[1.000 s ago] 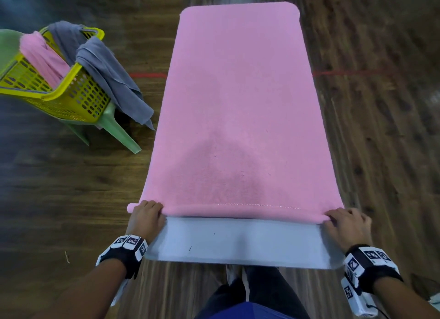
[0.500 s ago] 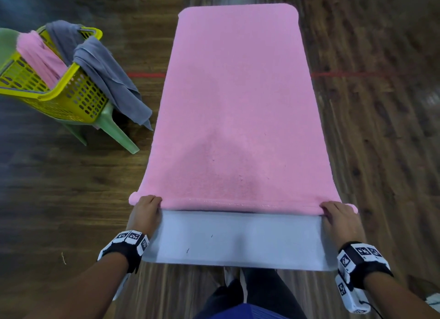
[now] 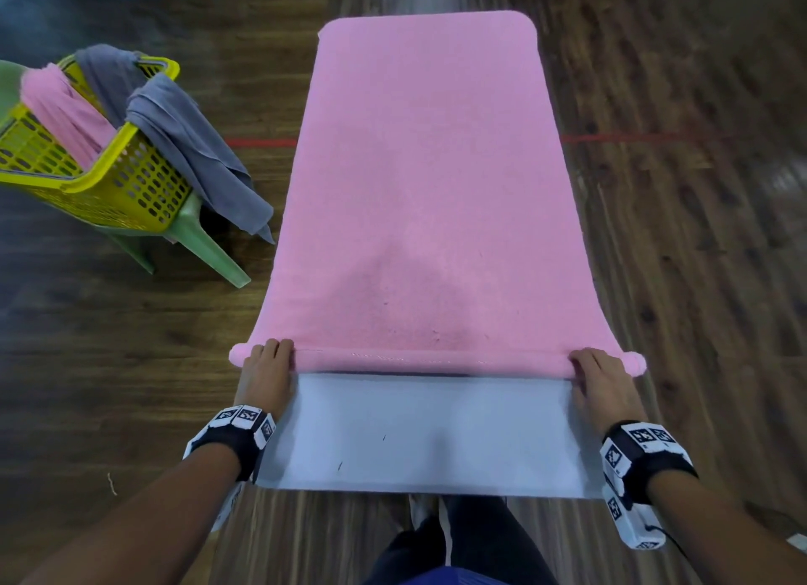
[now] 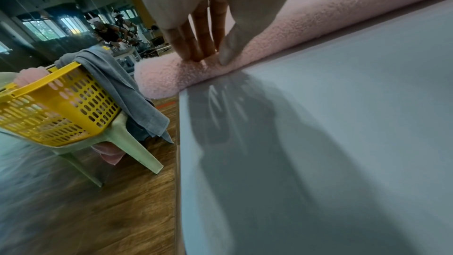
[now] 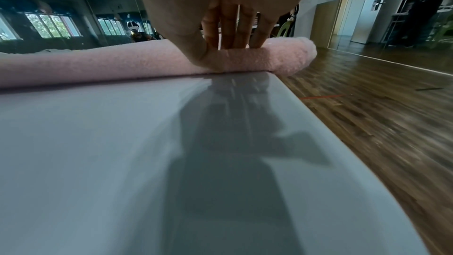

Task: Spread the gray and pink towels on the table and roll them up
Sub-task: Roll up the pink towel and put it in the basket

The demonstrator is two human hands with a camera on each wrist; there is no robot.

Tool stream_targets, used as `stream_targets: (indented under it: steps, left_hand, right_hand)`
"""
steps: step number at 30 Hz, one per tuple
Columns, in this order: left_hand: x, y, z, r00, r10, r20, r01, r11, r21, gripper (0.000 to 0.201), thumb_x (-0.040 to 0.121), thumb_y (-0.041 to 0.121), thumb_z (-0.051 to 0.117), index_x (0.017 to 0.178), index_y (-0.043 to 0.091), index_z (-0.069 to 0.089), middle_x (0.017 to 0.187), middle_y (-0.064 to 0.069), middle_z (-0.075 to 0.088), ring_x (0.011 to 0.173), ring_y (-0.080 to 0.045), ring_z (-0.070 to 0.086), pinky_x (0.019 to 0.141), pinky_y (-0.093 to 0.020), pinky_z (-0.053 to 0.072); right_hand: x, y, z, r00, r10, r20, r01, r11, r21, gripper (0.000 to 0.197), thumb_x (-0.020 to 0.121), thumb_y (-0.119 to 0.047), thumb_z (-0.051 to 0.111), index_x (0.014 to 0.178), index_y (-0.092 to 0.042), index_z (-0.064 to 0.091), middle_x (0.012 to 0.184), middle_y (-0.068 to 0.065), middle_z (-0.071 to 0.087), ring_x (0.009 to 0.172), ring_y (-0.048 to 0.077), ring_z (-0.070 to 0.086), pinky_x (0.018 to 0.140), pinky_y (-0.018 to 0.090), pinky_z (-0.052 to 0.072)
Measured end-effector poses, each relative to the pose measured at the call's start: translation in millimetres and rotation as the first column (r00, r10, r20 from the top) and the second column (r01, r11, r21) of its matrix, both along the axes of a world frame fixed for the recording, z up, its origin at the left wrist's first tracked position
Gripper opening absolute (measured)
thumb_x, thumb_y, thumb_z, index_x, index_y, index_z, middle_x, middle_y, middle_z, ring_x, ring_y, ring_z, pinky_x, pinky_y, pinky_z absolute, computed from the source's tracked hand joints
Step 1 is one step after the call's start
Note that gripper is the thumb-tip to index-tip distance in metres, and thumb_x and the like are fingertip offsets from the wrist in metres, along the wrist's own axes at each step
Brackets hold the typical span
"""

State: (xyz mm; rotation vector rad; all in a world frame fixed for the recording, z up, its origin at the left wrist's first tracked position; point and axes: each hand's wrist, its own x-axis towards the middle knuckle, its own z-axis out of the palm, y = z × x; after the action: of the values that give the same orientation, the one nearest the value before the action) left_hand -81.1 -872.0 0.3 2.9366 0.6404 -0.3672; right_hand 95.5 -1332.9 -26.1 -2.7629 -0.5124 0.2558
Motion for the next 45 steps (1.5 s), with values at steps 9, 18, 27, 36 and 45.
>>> stream_targets:
  steps: [9,18,27,36,45]
  left_hand:
    - [-9,-1,-6,0.992,-0.115,0.049,0.108,0.987,0.117,0.027,0.055,-0.005,0.079,0.073,0.007,0.064,0.075,-0.011,0.063,0.070,-0.033,0.060,0.064,-0.042,0.051]
    - [2,10,-7,0.986,-0.029,0.164,0.020,0.998,0.058,0.024,0.076,-0.005,0.064,0.099,0.004,0.065,0.085,-0.014,0.066,0.083,-0.034,0.062,0.100,-0.058,0.035]
    - [-20,-1,-24,0.980,-0.088,0.181,0.098,0.994,-0.043,0.036,0.068,-0.007,0.069,0.104,-0.004,0.062,0.098,-0.019,0.064,0.089,-0.038,0.059,0.081,-0.050,0.051]
    - [12,12,1,0.987,-0.056,0.153,0.061,0.998,-0.026,0.021,0.070,-0.003,0.064,0.090,0.000,0.068,0.084,-0.018,0.066,0.074,-0.036,0.062,0.073,-0.047,0.051]
    - [-6,-3,-13,0.994,-0.087,0.071,0.086,0.996,0.006,0.034,0.062,-0.002,0.072,0.094,0.003,0.061,0.088,-0.013,0.063,0.079,-0.033,0.059,0.072,-0.045,0.051]
  right_hand:
    - [1,-3,-1,0.999,-0.044,-0.026,0.042,0.996,-0.082,0.034,0.073,0.001,0.065,0.106,-0.009,0.068,0.106,0.009,0.068,0.099,0.032,0.054,0.087,0.043,0.043]
    - [7,5,10,0.980,-0.161,0.121,0.174,0.978,-0.114,0.028,0.072,-0.004,0.069,0.098,-0.014,0.070,0.105,0.011,0.063,0.096,0.034,0.054,0.086,0.044,0.036]
    - [-20,-3,-9,0.997,-0.064,0.045,0.067,0.995,-0.068,0.044,0.075,-0.007,0.067,0.118,-0.013,0.061,0.122,0.005,0.061,0.110,0.027,0.056,0.084,0.044,0.047]
    - [20,13,21,0.991,-0.100,0.084,0.115,0.974,-0.193,0.024,0.079,-0.017,0.062,0.101,-0.025,0.067,0.105,-0.003,0.066,0.101,0.022,0.056,0.092,0.039,0.026]
    - [-13,-1,-7,0.998,0.018,0.056,-0.016,0.999,-0.032,0.047,0.073,-0.004,0.073,0.118,-0.007,0.062,0.121,0.012,0.063,0.111,0.034,0.057,0.096,0.050,0.045]
